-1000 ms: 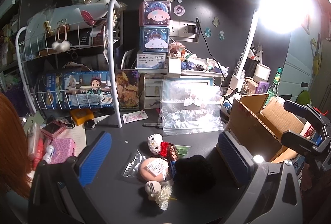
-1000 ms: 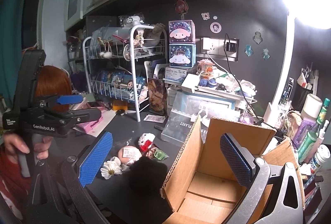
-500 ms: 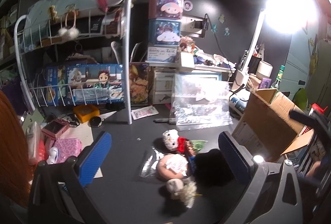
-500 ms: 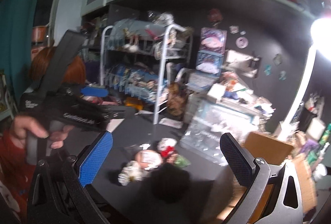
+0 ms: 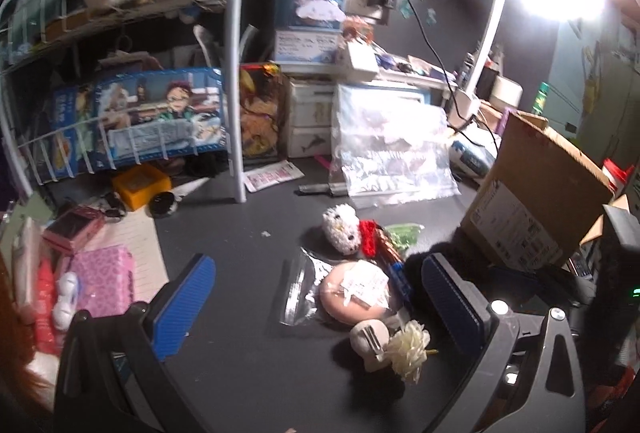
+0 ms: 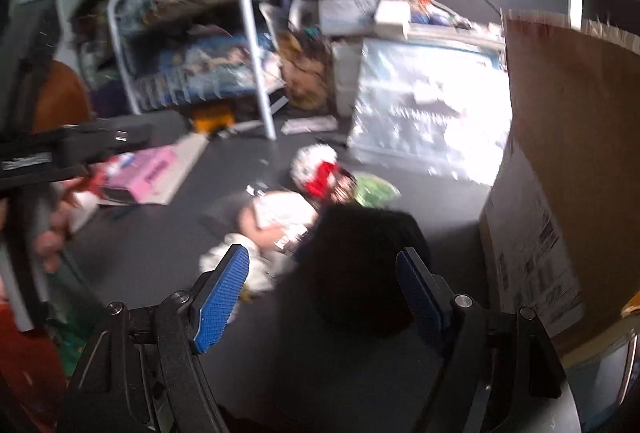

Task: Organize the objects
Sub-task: 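Move the right gripper toward the black fluffy pompom on the desk, then close the right gripper on the black fluffy pompom and lift it, then carry the pompom into the cardboard box and open the right gripper, then return the right gripper to the desk and grasp the white fabric flower, then carry the white flower into the box and open the right gripper, then return the right gripper and grasp the small white figurine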

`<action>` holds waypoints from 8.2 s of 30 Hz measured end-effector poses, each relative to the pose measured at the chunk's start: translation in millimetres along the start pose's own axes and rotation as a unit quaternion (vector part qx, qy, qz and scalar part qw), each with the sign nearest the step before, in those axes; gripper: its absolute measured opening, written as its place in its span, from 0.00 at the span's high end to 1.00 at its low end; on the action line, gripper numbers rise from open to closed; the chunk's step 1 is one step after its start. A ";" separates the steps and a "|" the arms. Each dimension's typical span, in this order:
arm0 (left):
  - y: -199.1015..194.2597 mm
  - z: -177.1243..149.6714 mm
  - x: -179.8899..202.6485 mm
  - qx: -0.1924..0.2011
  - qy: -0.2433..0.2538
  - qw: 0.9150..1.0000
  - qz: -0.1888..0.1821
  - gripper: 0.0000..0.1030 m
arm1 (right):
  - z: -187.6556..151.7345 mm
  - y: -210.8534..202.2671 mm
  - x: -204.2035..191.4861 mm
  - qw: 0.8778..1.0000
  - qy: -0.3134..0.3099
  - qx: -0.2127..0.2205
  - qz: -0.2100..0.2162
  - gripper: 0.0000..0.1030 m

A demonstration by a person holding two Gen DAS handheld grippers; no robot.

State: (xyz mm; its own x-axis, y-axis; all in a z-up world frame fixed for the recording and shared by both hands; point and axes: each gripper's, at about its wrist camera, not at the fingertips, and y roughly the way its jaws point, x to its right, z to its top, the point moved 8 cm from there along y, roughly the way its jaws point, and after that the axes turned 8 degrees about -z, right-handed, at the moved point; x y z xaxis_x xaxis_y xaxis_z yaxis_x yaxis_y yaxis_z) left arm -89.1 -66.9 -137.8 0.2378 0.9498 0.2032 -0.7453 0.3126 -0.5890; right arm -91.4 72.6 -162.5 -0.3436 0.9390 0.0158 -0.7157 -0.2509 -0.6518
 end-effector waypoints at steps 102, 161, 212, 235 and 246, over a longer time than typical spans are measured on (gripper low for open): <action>-25.8 7.8 -3.5 -0.011 -0.047 0.998 -0.051 0.07 | 7.5 -15.1 -54.6 0.972 -0.105 -0.066 0.202 0.30; 5.5 -38.8 1.7 -0.093 -0.057 0.992 -0.066 0.07 | 26.0 -11.0 -57.3 0.968 -0.144 -0.051 0.199 0.92; -12.0 96.6 147.1 -0.068 0.032 0.970 -0.231 0.66 | 118.3 -110.4 14.4 0.977 -0.163 0.104 0.091 0.82; 89.3 127.1 275.7 -0.144 0.101 0.951 -0.254 0.27 | 99.3 -94.7 189.1 0.997 -0.075 0.000 -0.032 0.47; 44.9 139.5 214.7 -0.083 0.077 0.973 -0.200 0.25 | 116.9 -119.3 157.8 0.994 -0.087 0.064 -0.001 0.03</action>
State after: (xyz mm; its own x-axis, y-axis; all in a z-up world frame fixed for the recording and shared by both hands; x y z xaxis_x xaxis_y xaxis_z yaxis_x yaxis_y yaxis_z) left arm -158.4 149.5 -11.5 0.5884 0.7380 0.3303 -0.4659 0.6434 -0.6075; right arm -131.3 223.2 6.3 -0.4342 0.8876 0.1539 -0.7839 -0.2882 -0.5499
